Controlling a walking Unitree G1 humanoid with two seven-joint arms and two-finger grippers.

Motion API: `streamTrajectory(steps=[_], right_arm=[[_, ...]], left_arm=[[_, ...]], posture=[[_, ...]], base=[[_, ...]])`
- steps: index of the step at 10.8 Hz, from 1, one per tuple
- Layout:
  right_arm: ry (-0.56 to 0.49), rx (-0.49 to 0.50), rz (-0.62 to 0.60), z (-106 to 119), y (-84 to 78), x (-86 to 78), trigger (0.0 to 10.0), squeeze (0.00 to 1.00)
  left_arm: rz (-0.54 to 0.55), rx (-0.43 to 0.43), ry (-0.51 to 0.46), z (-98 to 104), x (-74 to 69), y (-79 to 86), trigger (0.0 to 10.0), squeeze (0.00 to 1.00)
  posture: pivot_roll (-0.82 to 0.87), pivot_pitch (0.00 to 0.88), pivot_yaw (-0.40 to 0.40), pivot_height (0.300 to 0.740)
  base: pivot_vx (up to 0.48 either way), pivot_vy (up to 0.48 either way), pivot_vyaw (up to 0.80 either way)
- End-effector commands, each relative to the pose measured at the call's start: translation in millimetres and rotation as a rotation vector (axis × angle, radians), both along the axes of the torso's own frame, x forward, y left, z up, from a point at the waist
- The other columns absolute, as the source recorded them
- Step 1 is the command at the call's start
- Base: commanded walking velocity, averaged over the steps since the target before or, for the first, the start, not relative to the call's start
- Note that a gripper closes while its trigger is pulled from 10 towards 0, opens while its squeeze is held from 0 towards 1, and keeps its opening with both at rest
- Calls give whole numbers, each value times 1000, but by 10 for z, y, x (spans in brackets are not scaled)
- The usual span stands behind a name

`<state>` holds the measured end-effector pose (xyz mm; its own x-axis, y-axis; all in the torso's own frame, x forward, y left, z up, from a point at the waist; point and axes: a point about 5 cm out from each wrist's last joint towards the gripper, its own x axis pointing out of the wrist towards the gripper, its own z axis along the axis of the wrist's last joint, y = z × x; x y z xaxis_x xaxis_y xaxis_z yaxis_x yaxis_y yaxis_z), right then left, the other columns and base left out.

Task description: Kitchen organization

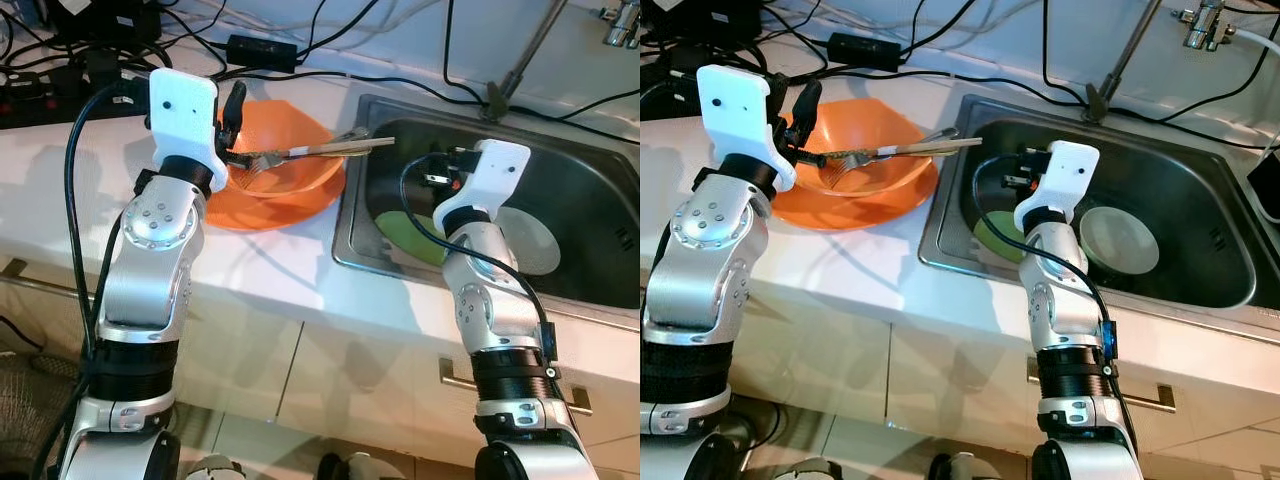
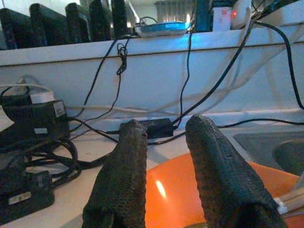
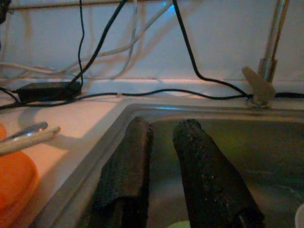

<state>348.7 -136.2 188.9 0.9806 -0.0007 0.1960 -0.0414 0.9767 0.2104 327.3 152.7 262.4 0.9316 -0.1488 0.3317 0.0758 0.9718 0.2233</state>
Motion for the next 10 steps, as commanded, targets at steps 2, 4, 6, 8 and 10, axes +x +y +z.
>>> streamTrajectory(steps=[2, 4, 6, 8, 10], right_arm=[[-12, 24, -26, 11, -85, -26, 10000, 0], [-18, 13, -27, 12, -78, -34, 10000, 0], [-16, 14, -24, 12, -75, -39, 10000, 0], [-10, 12, -19, 0, -64, -40, 10000, 0], [-4, 12, -12, -14, -48, -43, 10000, 0]], left_arm=[[-18, 15, -16, 26, 18, -70, 10000, 0], [-20, 17, -18, 20, 28, -74, 10000, 0], [-20, 24, -18, 23, 38, -72, 10000, 0], [-8, 11, -27, 61, 46, -28, 10000, 0], [-6, 36, -31, 77, 52, -12, 10000, 0]], posture=[[21, 86, -119, 740], [20, 86, -119, 740], [19, 89, -120, 740], [20, 89, -120, 740], [20, 89, -120, 740]], base=[[0, -304, -531], [0, -302, 0], [0, -152, 0], [0, 0, 0], [0, 0, 0]])
